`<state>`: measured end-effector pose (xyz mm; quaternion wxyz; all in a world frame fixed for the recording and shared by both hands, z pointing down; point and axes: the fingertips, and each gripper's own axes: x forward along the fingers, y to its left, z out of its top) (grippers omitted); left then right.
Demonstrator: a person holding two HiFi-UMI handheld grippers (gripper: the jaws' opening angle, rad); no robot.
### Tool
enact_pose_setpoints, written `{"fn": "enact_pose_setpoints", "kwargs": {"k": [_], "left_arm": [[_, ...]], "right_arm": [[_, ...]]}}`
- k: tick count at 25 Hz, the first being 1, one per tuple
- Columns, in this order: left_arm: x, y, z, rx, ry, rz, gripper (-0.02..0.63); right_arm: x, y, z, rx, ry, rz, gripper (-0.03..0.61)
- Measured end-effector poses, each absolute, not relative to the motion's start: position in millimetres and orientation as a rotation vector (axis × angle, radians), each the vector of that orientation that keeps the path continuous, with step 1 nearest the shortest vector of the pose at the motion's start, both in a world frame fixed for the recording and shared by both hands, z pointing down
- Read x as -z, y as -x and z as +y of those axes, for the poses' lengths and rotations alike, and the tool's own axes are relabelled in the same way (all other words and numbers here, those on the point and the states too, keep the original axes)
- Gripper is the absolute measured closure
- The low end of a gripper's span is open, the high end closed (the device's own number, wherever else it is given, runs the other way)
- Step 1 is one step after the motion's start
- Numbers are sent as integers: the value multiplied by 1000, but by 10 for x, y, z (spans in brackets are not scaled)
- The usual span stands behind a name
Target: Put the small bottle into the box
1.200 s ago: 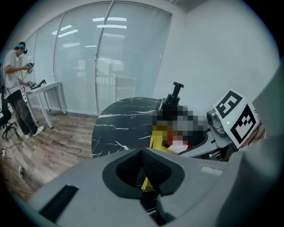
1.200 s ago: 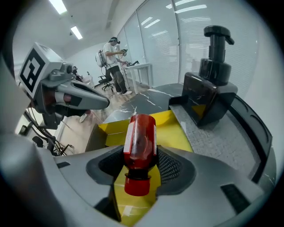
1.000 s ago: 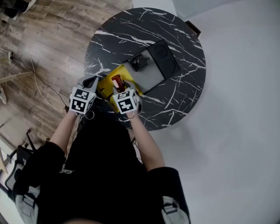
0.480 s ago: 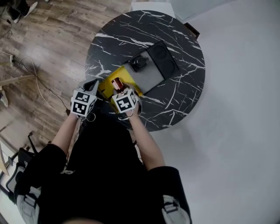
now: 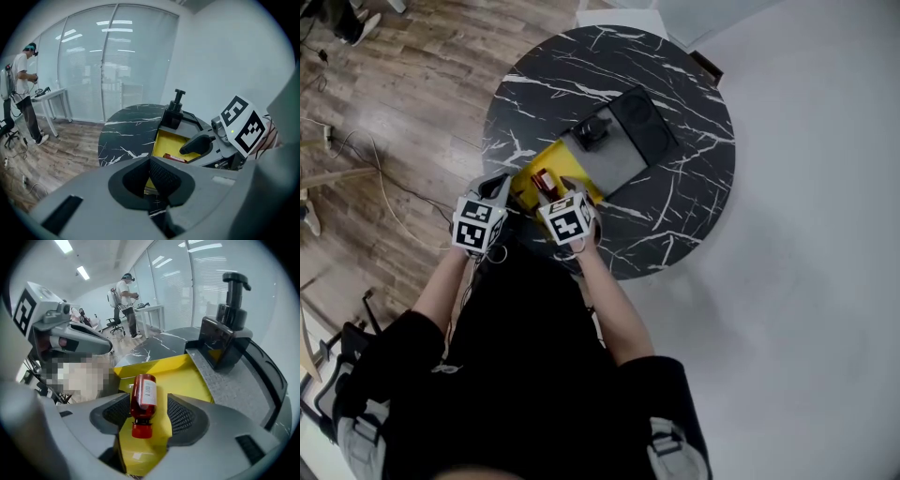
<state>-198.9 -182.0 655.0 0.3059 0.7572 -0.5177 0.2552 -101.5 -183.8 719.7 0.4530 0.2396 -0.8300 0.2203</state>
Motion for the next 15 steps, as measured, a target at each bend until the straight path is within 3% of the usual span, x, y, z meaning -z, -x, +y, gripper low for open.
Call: {"fn": "enact_pose_setpoints", "kwargs": {"k": [15], "left_arm": [[-6362, 1648, -1662, -708, -2076, -1342, 614]], "right_arm": [[-6899, 753, -1670, -580, -723, -2142, 385]]}}
